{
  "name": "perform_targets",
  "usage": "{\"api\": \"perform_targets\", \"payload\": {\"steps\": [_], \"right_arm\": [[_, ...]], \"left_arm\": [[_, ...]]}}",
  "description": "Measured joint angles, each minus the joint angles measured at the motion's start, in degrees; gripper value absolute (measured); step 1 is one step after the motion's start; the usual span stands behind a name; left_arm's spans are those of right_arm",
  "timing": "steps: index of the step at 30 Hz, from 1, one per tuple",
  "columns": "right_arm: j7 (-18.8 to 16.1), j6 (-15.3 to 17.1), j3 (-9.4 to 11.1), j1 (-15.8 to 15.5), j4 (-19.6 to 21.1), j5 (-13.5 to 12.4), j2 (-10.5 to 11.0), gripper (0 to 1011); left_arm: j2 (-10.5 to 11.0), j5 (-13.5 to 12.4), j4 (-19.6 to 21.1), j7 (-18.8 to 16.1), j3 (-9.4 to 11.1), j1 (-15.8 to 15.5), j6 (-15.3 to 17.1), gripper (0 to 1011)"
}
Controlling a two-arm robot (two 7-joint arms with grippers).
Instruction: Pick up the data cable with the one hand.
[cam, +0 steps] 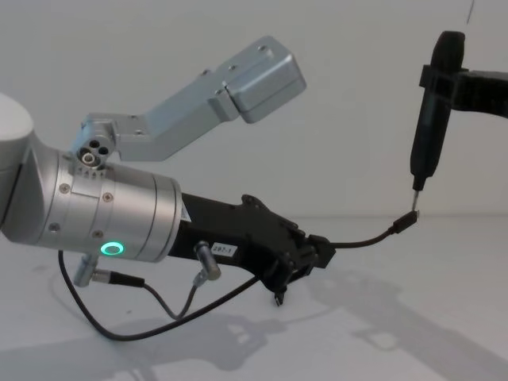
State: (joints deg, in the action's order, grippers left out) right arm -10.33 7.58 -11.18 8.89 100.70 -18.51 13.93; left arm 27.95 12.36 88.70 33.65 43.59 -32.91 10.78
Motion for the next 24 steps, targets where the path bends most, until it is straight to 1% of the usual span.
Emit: {"api": "perform_targets", "payload": {"steps": [24], "right_arm": [[-0.3, 1.6, 0.4, 0.1, 0.6, -0.6, 0.4, 279]], "left_arm": [[0.0, 0.0, 0.0, 0.0, 0.0, 0.0, 0.0, 39]]}}
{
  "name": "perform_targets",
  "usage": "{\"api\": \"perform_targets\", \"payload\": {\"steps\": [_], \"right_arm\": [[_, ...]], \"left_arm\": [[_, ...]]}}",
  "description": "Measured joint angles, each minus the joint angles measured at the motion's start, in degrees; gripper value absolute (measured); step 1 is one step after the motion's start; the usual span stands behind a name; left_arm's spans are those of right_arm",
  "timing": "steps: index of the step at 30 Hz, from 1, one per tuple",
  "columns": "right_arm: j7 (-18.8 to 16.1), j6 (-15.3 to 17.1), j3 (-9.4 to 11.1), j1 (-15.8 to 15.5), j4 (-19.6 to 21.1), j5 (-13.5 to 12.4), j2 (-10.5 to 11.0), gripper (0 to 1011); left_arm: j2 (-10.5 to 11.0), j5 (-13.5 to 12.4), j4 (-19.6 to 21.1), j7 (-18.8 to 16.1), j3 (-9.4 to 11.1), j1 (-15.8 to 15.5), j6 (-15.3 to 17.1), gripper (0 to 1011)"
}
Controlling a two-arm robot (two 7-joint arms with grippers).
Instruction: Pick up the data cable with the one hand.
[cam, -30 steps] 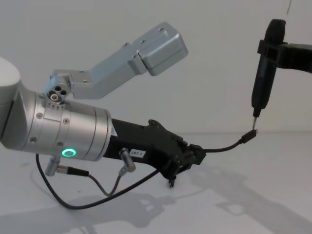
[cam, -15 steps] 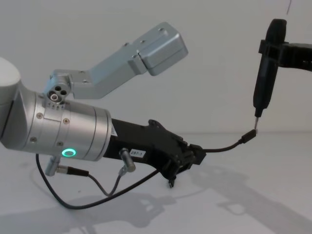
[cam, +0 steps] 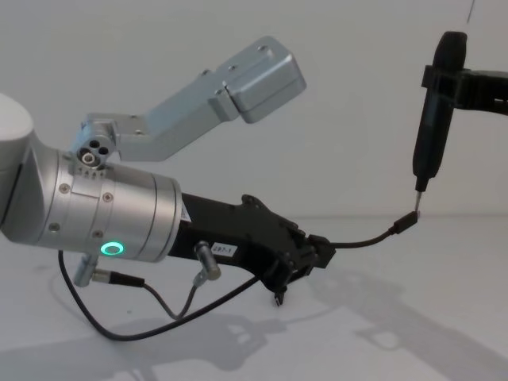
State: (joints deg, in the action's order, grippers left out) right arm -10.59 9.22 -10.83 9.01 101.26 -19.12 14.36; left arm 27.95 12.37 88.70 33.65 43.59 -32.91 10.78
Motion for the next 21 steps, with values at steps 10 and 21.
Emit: {"api": "perform_targets", "payload": {"steps": [10, 21], "right_arm": [[-0.1, 0.3, 0.0, 0.1, 0.1, -0.2, 0.1, 279], [-0.1, 0.4, 0.0, 0.1, 0.1, -0.3, 0.2, 279]], "left_arm": [[0.0, 0.0, 0.0, 0.0, 0.0, 0.0, 0.0, 39], [0.0, 0.0, 0.0, 0.0, 0.0, 0.0, 0.0, 39]]}}
